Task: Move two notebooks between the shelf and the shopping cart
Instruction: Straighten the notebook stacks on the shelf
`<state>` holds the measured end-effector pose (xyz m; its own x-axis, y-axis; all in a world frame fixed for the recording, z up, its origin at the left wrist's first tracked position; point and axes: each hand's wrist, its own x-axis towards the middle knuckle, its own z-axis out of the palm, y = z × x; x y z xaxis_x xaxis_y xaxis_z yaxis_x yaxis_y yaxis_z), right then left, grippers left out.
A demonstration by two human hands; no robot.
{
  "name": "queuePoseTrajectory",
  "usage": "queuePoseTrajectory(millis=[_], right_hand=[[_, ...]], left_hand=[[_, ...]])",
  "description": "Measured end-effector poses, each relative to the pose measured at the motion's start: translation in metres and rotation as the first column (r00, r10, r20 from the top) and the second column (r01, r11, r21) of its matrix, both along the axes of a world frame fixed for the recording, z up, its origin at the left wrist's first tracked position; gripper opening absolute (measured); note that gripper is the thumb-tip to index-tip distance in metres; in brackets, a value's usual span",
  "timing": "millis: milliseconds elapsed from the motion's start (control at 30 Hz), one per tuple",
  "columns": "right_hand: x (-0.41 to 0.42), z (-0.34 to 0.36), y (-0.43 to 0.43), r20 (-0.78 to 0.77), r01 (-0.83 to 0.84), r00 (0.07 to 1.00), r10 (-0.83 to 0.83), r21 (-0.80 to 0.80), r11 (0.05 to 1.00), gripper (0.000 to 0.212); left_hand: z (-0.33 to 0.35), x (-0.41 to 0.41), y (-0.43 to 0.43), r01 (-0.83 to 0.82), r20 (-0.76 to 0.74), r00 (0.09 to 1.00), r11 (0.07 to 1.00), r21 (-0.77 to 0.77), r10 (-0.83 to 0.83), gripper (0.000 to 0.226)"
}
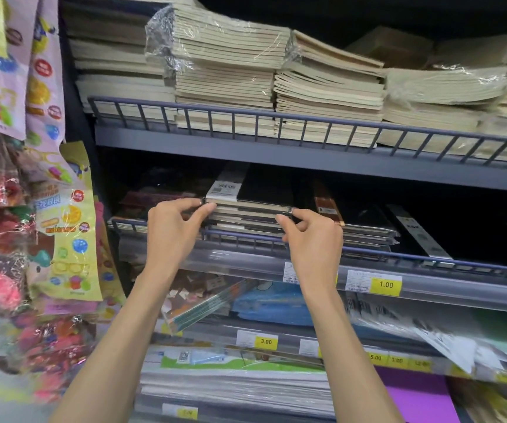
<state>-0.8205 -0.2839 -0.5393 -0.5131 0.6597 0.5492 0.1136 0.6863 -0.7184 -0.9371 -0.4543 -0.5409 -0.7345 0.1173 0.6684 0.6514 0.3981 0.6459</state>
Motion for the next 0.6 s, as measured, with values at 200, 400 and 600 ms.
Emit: queuePoseTrajectory(millis=[200, 400, 600], right_hand=[[0.0044, 0.0021, 0.0022, 0.034, 0.01, 0.999, -0.011, 0.021, 1.0, 0.036], [0.0055, -0.002, 0.0024, 0.148, 0.005, 0.989, -0.009, 0.025, 1.0, 0.04], [0.0034, -0.0035, 0.0002, 0.132, 0.003, 0.991, -0.009, 0.044, 0.999, 0.034]], left_hand=[[0.0, 0.0039, -0.0013, 0.003, 0.013, 1.0, 1.0, 0.004, -0.003, 0.035], [-0.008, -0.0023, -0.0003, 0.019, 0.096, 0.995, 0.999, -0.051, -0.014, 0.035], [-0.0051, 0.0002, 0.0028, -0.018, 0.08, 0.997, 0.999, -0.046, 0.022, 0.029]])
